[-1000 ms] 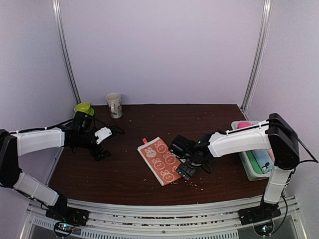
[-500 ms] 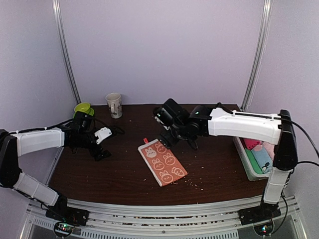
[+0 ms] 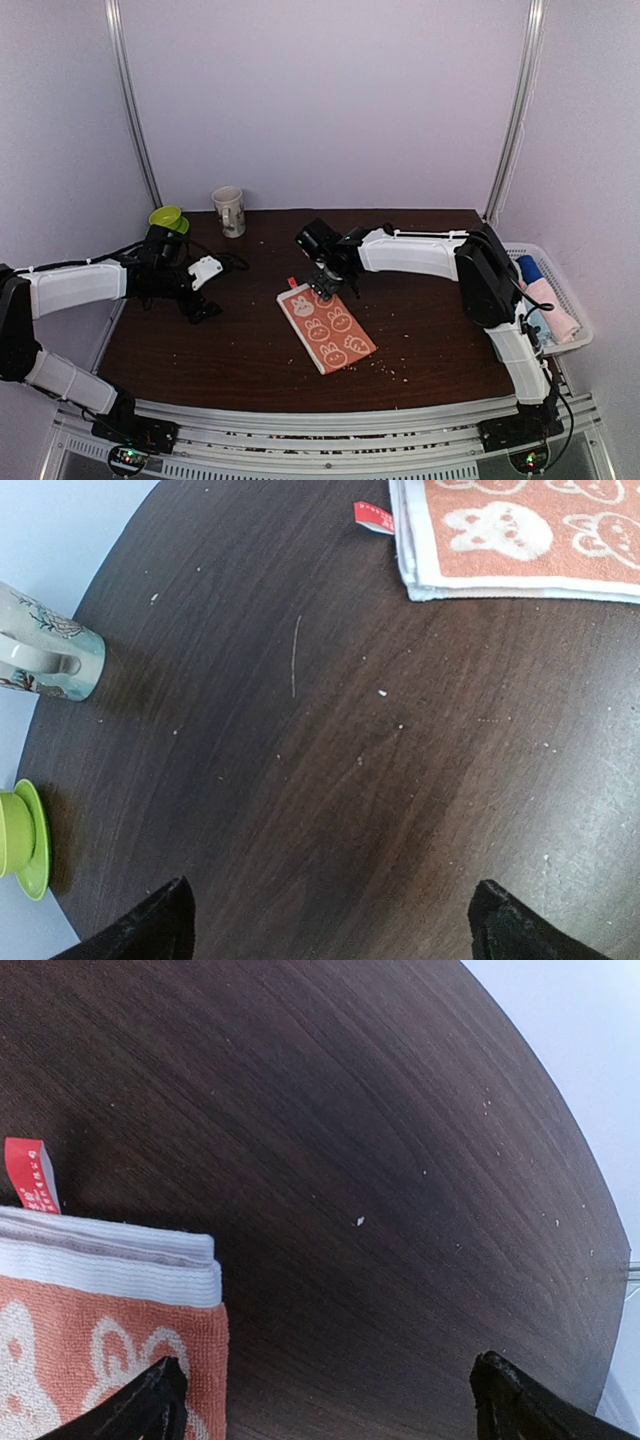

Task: Roll the towels
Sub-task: Rotate the towel at the center of the board.

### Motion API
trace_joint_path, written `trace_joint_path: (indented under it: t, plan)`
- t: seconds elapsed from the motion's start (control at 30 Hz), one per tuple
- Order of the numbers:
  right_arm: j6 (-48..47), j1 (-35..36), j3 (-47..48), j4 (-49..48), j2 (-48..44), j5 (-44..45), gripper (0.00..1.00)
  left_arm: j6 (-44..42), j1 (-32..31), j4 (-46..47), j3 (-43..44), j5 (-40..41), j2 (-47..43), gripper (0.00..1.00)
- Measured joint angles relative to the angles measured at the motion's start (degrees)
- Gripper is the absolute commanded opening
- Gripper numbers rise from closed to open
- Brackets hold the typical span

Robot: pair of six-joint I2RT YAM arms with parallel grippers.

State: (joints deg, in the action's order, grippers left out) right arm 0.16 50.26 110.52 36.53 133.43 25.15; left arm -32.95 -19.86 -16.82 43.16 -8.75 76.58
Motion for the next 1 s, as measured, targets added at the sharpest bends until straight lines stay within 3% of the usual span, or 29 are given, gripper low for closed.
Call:
trace_joint_path:
  t: [0.43,0.77,1.0]
  plan:
    - [0.2,-0.5,0.9,-2.3,2.9,-2.0,1.0,0.0,0.0,0.4,-0.4,0.0,0.0,0.98]
    - [4.8,-4.5,1.6,-4.0,4.5,1.9,1.0,-0.9,0.0,0.7,-0.4,0.7,-0.5,0.98]
    - [6.8,-7.1,2.1,-4.1,4.5,2.6,1.0,-5.3,0.0,2.2,-0.4,-4.7,-1.2,0.98]
